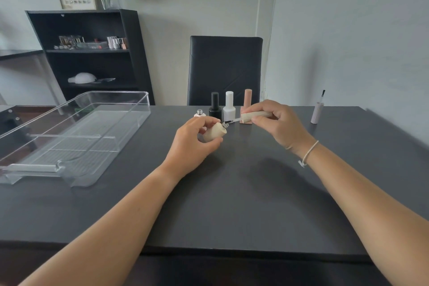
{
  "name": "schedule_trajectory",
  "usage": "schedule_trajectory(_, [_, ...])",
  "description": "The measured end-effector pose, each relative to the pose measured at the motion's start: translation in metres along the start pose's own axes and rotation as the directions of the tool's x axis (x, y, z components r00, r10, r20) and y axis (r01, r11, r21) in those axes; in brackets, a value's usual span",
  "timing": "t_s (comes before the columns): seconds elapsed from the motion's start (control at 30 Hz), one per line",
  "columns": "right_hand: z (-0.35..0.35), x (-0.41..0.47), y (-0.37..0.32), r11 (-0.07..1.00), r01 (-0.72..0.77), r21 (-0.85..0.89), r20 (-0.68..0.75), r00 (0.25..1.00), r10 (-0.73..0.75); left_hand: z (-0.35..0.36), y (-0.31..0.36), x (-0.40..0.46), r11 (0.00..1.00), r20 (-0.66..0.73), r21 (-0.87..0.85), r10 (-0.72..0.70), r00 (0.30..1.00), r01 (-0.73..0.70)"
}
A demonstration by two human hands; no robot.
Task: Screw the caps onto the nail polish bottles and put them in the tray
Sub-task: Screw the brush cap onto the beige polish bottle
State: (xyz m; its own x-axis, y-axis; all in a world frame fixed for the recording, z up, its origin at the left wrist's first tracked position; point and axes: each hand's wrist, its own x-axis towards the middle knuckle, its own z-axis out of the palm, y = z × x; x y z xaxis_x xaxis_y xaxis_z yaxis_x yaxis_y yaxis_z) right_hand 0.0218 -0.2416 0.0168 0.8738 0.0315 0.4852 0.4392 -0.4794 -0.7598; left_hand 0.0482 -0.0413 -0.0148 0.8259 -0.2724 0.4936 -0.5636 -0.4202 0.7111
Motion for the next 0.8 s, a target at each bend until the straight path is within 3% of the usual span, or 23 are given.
schedule_trajectory(0.8, [-0.0019,0.0029,0.0105,0.992,0.044,-0.116,-0.001,0.999,-0.044,-0.0003,-0.0009,-0.0005,0.999,0.017,0.013,0.048,0.999,-0.048])
